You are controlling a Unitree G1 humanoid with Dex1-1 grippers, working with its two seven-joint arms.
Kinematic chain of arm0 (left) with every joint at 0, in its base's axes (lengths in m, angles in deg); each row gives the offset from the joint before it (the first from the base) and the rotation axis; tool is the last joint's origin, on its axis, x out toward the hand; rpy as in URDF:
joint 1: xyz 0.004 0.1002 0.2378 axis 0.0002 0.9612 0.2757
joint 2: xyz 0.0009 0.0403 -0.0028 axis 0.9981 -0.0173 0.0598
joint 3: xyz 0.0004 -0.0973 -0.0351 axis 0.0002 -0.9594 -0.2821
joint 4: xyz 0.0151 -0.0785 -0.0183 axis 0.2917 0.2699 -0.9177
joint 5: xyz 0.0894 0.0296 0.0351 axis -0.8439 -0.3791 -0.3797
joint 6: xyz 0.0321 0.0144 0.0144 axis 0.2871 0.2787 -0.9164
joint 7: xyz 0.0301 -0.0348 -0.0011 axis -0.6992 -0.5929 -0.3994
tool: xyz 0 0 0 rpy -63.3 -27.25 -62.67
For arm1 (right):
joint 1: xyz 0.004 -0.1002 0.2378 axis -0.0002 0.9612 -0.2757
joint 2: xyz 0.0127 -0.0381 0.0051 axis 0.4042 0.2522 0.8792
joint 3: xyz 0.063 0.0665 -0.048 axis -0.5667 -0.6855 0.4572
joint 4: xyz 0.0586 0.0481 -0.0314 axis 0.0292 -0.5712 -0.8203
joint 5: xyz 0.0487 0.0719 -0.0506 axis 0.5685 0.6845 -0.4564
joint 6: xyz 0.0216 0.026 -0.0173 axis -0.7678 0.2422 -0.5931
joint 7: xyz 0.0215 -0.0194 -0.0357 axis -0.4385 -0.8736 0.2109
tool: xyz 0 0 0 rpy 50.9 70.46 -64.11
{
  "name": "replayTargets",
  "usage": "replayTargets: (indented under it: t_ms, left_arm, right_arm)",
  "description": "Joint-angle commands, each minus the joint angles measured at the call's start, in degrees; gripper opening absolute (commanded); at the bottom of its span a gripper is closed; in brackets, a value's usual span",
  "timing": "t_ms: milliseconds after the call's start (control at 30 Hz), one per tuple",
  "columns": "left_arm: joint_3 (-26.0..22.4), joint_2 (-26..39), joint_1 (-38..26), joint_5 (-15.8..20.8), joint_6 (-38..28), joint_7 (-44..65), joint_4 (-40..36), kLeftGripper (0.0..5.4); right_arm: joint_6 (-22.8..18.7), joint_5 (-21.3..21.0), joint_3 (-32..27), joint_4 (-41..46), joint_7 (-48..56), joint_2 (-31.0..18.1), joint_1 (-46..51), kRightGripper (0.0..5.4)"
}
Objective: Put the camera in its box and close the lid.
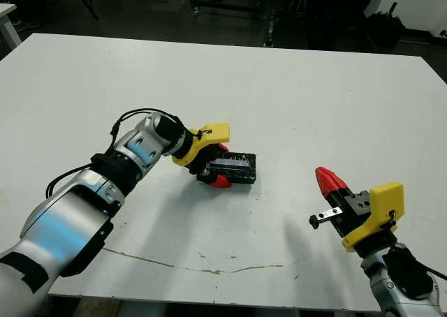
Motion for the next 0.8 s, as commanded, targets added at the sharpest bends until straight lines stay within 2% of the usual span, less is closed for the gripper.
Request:
replayTargets:
  t_ms: [33, 133, 333, 467, 633, 800]
  left_arm:
    - [2.8, -2.4, 3.8, -2.3, 0.1, -0.8, 1.4, 5.0]
    - [3.0, -1.7, 4.1, -2.4, -1.5, -1.0, 1.4, 5.37]
    - [3.0, -0.3, 4.9, -2.8, -5.2, -1.8, 1.6, 5.39]
    - [2.6, 0.5, 4.9, -2.7, -5.1, -2.1, 1.7, 5.39]
    - [0.8, 1.9, 4.6, -1.0, -3.0, -1.1, 1.0, 5.39]
    - [-3.0, 4.2, 5.0, 2.3, 1.9, -0.1, -1.6, 5.39]
  right_arm:
    - [0.3, 0.2, -0.1, -0.3, 0.0, -0.2, 0.3, 0.0]
    - [-0.2, 0.5, 0.0, -0.3, -0.1, -0.1, 0.3, 0.0]
    - [0.1, 0.0, 0.3, -0.3, -0.2, -0.2, 0.4, 0.0]
    - [0.5, 0.1, 0.2, -0.8, 0.4, -0.5, 0.4, 0.0]
    - [0.1, 0.1, 0.2, -0.6, 0.0, -0.4, 0.4, 0.0]
    - [0.5, 0.0, 0.2, -0.8, 0.2, -0.3, 0.5, 0.0]
